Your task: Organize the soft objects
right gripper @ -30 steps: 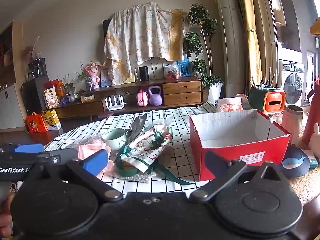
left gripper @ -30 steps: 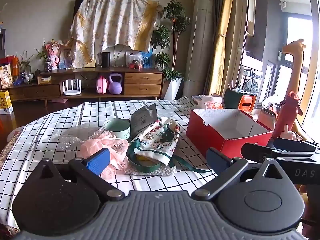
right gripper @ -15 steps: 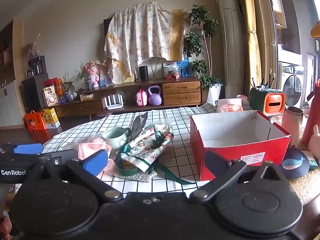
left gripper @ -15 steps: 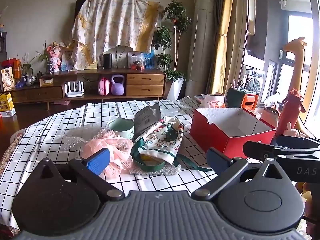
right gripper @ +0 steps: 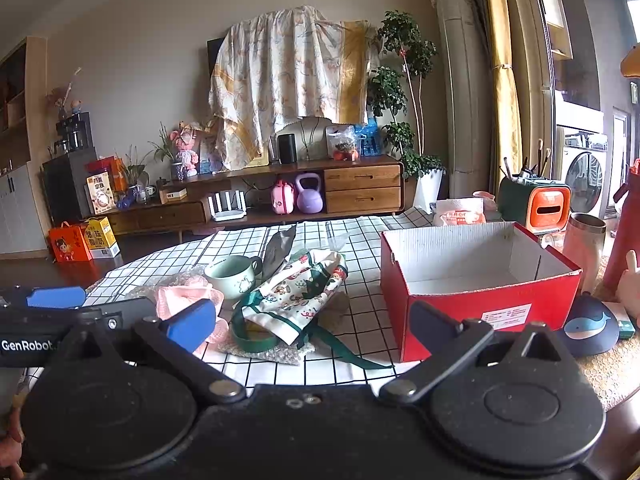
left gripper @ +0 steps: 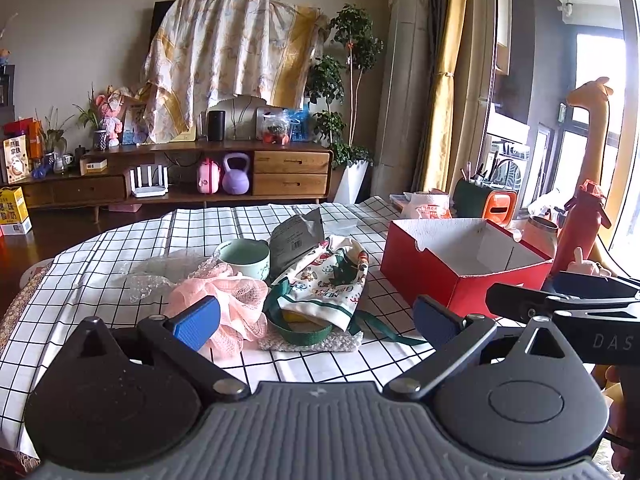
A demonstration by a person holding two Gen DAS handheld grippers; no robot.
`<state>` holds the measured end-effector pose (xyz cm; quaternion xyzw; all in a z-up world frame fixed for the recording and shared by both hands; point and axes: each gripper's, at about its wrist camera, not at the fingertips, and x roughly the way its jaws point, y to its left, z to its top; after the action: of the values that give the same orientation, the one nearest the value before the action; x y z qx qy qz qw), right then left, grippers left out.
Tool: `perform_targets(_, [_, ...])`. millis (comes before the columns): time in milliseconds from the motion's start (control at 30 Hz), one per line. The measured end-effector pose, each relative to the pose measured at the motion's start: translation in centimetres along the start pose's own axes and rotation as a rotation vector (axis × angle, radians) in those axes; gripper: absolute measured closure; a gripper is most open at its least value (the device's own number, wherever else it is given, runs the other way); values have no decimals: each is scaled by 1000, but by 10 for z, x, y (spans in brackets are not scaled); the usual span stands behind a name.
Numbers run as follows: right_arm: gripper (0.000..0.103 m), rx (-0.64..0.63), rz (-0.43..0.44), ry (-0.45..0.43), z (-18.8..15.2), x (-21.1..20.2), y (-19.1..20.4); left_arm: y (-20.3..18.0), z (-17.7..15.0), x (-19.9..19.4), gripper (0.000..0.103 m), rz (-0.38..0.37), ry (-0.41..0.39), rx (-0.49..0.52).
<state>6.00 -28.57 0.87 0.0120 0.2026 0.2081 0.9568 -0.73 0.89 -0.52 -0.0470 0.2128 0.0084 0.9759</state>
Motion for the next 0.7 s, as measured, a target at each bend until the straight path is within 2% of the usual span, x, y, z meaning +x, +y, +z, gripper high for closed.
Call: perform_targets(700, [0, 4, -11, 5, -4, 3, 5, 5, -4, 4, 0, -1, 12, -15])
